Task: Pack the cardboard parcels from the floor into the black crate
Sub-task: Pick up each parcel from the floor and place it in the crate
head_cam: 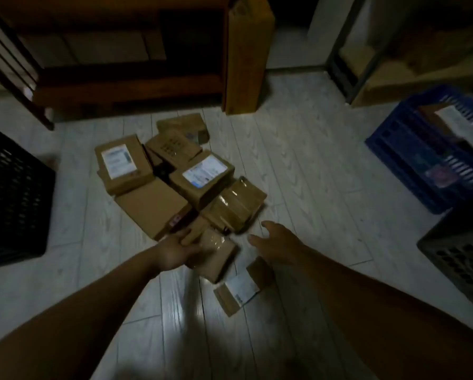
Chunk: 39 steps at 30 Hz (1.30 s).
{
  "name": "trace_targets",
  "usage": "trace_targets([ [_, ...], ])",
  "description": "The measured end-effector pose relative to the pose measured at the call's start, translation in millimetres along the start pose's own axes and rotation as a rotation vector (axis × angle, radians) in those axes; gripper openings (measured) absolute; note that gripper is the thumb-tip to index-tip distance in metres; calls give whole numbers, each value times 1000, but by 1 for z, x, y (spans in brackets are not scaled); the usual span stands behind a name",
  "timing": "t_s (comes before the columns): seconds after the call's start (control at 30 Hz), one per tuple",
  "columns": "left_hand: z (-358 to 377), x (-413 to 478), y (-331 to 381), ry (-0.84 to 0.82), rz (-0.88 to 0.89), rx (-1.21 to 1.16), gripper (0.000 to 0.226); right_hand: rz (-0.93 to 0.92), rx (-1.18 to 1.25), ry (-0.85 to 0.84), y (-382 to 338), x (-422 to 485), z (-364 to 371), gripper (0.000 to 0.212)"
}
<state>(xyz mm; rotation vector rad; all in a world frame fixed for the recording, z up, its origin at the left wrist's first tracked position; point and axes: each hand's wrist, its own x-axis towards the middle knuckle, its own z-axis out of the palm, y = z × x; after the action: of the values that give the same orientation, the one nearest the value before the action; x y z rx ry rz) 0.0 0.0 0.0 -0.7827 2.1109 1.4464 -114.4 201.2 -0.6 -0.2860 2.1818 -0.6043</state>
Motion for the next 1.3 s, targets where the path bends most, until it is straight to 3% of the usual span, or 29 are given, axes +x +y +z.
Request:
trace_targets([
  [0.13,30,44,-51,30,-33,-31,64,89,-152,-36,45,53,54,80],
  [0.33,46,89,-91,-12,25,-47,65,186,-329,-141,92,107,88,99],
  [0.47,48,105,-95,-16,24,-47,65,137,-318,-247,108,108,102,83],
  [0.57,47,107,-94,-5,9,-16,68,29,-348,-120,116,104,110,43],
  [0.63,46,104,-91,5,-1,-7,73,-10,-362,-80,116,98,110,30],
  [0.87,29,35,-63,117,-67,53,113,-62,-311,-45,75,33,58,27],
  [0.97,23,-12,-31,107,-157,29,86,-90,-256,-9,43,-11,26,26],
  [1.13,-15,-89,40,-48,-323,-158,53,-116,-170,86,-35,-86,-30,24],
  [1.3,-73,-168,119,118,-213,-193,45,-110,-38,145,-125,-164,-92,35],
])
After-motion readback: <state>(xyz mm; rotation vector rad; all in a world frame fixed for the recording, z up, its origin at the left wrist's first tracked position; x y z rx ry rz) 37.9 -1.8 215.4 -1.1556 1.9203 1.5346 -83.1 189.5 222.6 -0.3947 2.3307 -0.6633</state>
